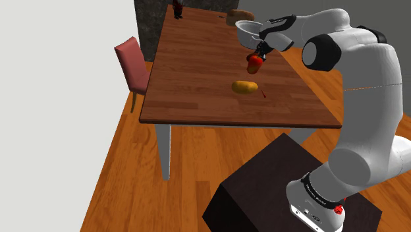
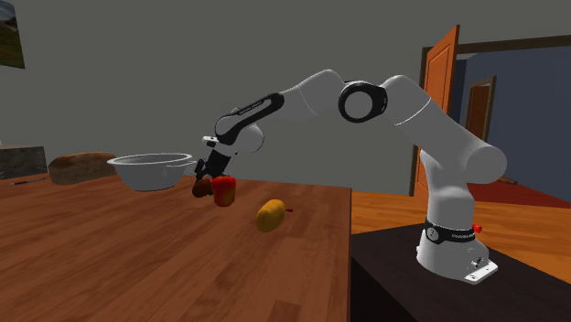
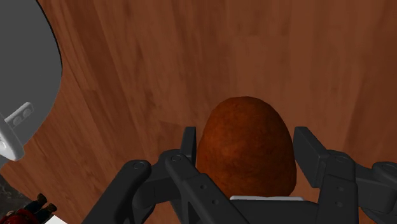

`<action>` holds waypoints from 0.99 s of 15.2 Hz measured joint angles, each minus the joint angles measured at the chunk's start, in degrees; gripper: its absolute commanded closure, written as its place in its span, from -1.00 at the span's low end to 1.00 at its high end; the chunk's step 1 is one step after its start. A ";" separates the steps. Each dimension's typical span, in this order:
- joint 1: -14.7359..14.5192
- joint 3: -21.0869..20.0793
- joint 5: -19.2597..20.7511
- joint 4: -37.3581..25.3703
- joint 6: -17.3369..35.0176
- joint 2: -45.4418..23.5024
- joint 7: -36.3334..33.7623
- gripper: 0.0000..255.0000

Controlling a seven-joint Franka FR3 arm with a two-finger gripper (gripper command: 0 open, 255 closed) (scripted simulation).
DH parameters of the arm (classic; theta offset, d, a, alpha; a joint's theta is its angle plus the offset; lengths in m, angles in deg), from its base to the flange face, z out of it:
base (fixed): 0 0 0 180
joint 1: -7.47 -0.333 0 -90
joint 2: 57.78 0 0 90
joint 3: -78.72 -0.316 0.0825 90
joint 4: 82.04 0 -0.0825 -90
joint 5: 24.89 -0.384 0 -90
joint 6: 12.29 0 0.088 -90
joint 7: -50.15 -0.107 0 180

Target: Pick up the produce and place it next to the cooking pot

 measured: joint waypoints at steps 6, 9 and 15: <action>0.00 0.00 0.00 0.00 0.01 0.00 0.00 -1.00; -0.65 0.47 0.25 3.17 0.07 2.98 0.34 -1.00; -1.29 1.62 1.28 6.21 -1.38 7.39 0.21 -1.00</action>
